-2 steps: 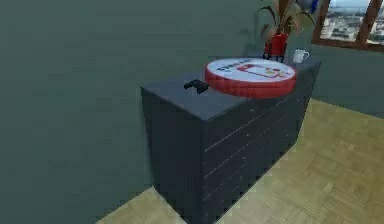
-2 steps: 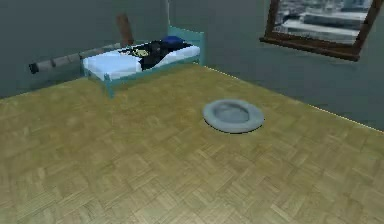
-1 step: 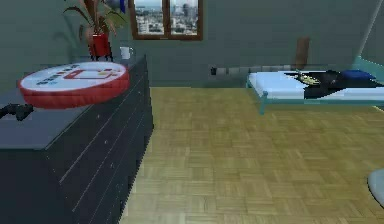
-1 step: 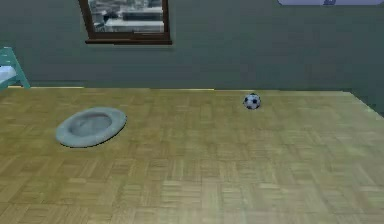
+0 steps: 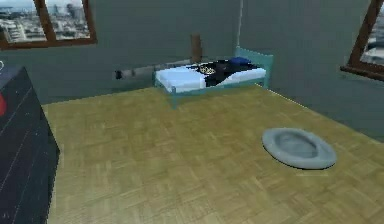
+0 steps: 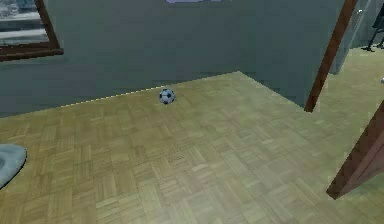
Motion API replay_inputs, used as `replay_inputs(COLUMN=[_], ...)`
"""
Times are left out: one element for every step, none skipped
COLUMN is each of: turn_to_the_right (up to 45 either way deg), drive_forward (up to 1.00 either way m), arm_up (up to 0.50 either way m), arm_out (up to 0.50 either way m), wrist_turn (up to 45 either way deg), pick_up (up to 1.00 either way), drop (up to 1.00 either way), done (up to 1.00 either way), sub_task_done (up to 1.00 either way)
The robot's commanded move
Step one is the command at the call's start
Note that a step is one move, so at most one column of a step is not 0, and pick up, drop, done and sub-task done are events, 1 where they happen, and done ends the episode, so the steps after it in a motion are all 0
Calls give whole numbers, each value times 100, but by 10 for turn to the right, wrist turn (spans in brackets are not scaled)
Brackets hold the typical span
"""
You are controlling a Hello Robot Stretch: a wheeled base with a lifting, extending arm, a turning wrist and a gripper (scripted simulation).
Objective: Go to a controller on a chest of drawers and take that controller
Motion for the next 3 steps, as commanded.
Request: replay_inputs(turn_to_the_right=[0, -300, 0], drive_forward=[10, 0, 35], arm_up=[0, 0, 0], arm_out=[0, 0, 0], wrist_turn=[0, 0, 0], pick_up=[0, 0, 0], drop=[0, 0, 0], done=[0, 0, 0], sub_task_done=[0, 0, 0])
